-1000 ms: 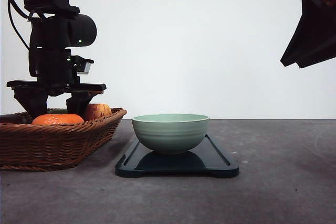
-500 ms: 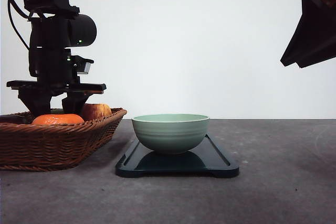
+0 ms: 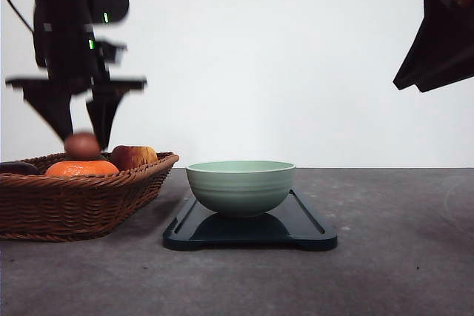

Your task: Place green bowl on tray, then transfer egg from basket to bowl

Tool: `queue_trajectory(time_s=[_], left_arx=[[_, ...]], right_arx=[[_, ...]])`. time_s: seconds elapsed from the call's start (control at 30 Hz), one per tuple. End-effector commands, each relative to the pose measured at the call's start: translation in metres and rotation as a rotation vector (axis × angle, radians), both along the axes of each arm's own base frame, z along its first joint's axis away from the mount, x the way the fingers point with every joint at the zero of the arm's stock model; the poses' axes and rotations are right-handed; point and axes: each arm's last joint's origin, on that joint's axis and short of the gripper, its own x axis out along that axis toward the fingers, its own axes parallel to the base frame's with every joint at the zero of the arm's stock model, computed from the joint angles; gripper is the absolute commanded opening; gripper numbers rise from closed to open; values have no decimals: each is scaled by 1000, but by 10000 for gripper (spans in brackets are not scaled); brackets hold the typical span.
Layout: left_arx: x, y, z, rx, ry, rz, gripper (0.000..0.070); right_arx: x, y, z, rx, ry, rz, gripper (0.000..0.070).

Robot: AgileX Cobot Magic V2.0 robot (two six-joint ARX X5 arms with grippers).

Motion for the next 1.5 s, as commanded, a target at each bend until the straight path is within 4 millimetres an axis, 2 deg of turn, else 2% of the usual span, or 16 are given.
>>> queue_trajectory(time_s=[0.0,0.1,0.23,0.33,0.53,0.77,0.93,1.27,1.47], left_arx=[[-1,-6,16,-33,-54,-22,218],[-9,-15,35,-133,-128,-65,218],[-11,-36,48,-307,-197,-142,218],[-13,-55,49,-377,-225,-200,218],[-19,-98,43,-412,-277,-309,218],[-24,-142,15,-331,-284,-362,218],[-23,-162,-14,-240,-252,-376,218],[-14,-173,-63,-159,-162,-370,218],[-12,-174,-75,-141,-133,-368,218]], right_arx=[[2,1,2,0,-15,4,237],[2,2,3,6,-20,8,237],[2,2,4,9,-27,10,237],[2,2,4,9,-27,10,237],[2,2,4,12,-32,10,237],[2,2,4,12,-32,10,237],[2,2,4,12,-33,10,237],[2,2,4,13,-34,10,237],[3,2,5,16,-39,10,237]])
